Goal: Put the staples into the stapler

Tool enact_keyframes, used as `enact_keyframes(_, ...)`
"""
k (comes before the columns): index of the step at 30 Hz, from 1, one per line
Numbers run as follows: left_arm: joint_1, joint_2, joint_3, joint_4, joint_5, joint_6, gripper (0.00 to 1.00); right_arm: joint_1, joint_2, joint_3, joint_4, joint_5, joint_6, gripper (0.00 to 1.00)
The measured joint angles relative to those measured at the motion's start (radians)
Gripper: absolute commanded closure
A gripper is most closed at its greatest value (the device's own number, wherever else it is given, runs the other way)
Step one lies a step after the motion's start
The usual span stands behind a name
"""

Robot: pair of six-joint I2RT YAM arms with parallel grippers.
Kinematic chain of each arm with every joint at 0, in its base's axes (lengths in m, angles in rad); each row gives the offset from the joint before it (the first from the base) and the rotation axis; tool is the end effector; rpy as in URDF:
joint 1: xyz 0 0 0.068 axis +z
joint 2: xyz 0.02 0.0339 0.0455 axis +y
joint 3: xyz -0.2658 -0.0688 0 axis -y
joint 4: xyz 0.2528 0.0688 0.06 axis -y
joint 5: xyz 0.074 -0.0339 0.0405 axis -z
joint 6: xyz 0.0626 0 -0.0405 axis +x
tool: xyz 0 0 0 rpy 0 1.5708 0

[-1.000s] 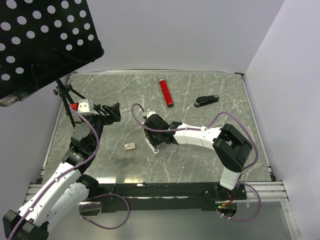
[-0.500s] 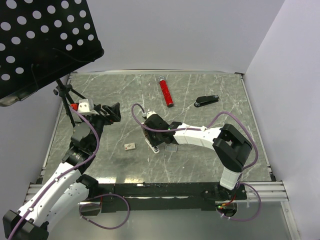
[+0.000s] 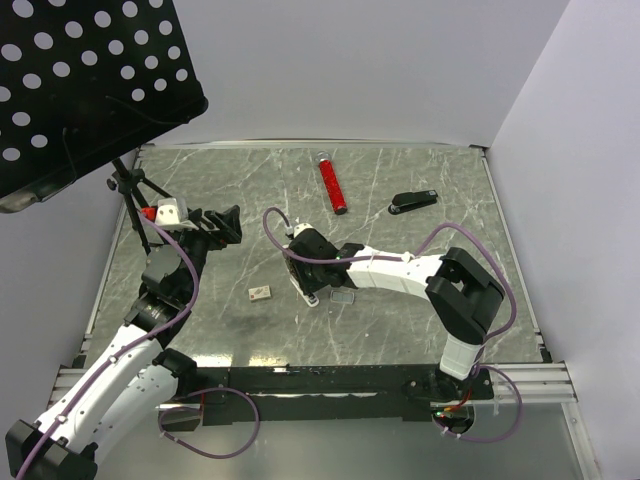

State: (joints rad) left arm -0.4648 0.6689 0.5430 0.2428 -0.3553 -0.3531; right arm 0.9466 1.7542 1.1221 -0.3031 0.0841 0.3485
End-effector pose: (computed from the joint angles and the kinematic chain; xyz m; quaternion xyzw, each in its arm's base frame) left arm 0.1900 -0.0709 0.3216 -0.0953 0.6605 -0.1847 0.7215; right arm 0.2315 0.3124 0.1641 -0.2671 0.9108 0.1565 0.2731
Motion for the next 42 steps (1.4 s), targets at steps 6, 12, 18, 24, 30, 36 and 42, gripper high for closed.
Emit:
enact_keyframes(6, 0.000, 0.000, 0.000, 0.000, 0.001, 0.000, 0.01, -0.009, -0.001, 0.041, -0.034, 0.011, 0.011, 0.56)
enact_keyframes(12, 0.000, 0.000, 0.000, 0.000, 0.003, 0.000, 0.00, -0.027, 0.001, 0.081, -0.045, 0.021, 0.020, 0.55)
enact_keyframes(18, 0.000, -0.001, 0.000, 0.000, 0.003, 0.000, 0.00, -0.031, 0.022, 0.089, -0.055, 0.023, 0.024, 0.56)
enact_keyframes(24, 0.000, -0.005, 0.000, 0.000, 0.003, 0.000, 0.01, -0.031, 0.048, 0.088, -0.058, 0.023, 0.025, 0.56)
enact_keyframes(30, 0.000, -0.004, 0.000, 0.000, 0.002, 0.000, 0.01, -0.031, 0.055, 0.081, -0.059, 0.019, 0.025, 0.56)
enact_keyframes(36, 0.000, -0.004, 0.000, 0.000, 0.003, 0.000, 0.01, -0.031, 0.055, 0.051, -0.056, 0.015, 0.027, 0.56)
enact_keyframes(42, 0.000, -0.004, 0.000, 0.000, 0.003, 0.000, 0.00, -0.031, 0.054, 0.047, -0.048, 0.009, 0.029, 0.56)
